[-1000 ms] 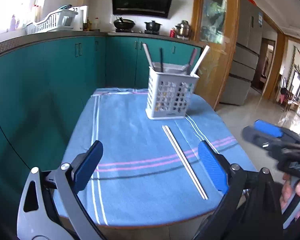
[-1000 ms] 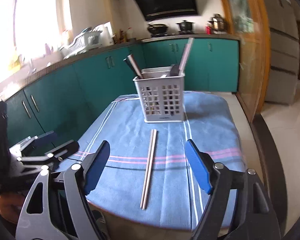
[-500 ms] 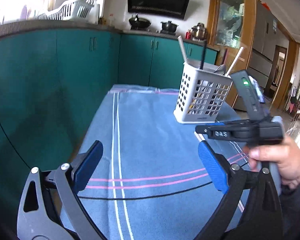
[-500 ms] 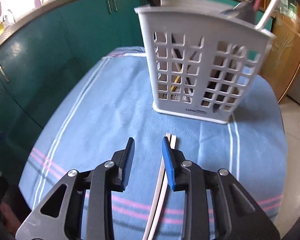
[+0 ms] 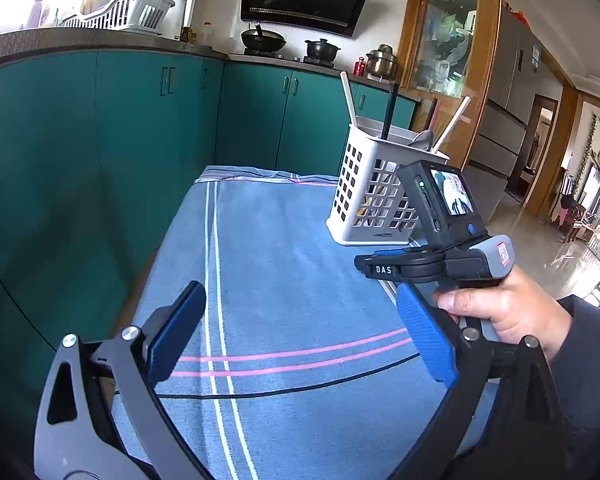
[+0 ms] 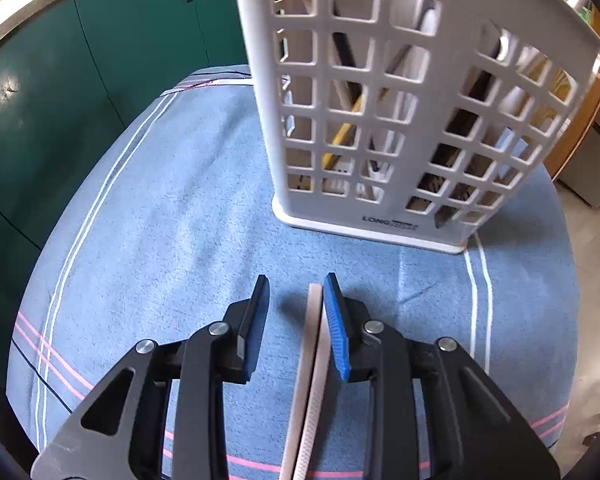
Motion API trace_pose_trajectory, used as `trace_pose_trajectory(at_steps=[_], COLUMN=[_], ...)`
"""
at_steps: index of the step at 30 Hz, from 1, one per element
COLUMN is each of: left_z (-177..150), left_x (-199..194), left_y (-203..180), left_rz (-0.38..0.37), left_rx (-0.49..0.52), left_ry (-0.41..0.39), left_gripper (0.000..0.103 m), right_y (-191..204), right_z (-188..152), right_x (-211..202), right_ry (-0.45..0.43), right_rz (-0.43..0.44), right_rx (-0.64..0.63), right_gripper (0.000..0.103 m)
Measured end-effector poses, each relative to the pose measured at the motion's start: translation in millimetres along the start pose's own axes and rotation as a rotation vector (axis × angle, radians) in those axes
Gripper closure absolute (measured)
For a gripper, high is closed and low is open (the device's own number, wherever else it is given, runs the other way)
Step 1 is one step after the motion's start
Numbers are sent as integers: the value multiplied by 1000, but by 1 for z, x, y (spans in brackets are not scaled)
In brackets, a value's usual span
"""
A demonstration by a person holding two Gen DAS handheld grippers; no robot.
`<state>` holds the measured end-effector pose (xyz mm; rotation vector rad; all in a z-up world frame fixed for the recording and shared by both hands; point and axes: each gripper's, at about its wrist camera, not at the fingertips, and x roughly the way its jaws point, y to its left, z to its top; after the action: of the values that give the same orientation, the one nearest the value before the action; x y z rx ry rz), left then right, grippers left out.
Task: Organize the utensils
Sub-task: 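Grasp a white chopstick beside the basket with the right tool and lift it, then grasp the other white chopstick with the left tool while the right holds its chopstick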
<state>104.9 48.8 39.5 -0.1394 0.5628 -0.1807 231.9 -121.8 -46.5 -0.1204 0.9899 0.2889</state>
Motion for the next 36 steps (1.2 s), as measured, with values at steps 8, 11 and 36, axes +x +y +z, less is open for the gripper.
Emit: trace_pose_trajectory(at_steps=[8,11,36], left_z=[-2,-2,24], left_x=[0,1,186], left_y=[2,1,-102], left_rz=[6,4,62], left_rx=[-13,-9,-62], left_ry=[7,10,448], left_gripper=[8,8,21], right_y=[9,11,-119], right_z=[8,9,-12], right_x=[15,18,-63], right_ry=[41,28,-104], right_rz=[-33,-50,85], right_rx=[2,-4,197], right_gripper=[73,92,96])
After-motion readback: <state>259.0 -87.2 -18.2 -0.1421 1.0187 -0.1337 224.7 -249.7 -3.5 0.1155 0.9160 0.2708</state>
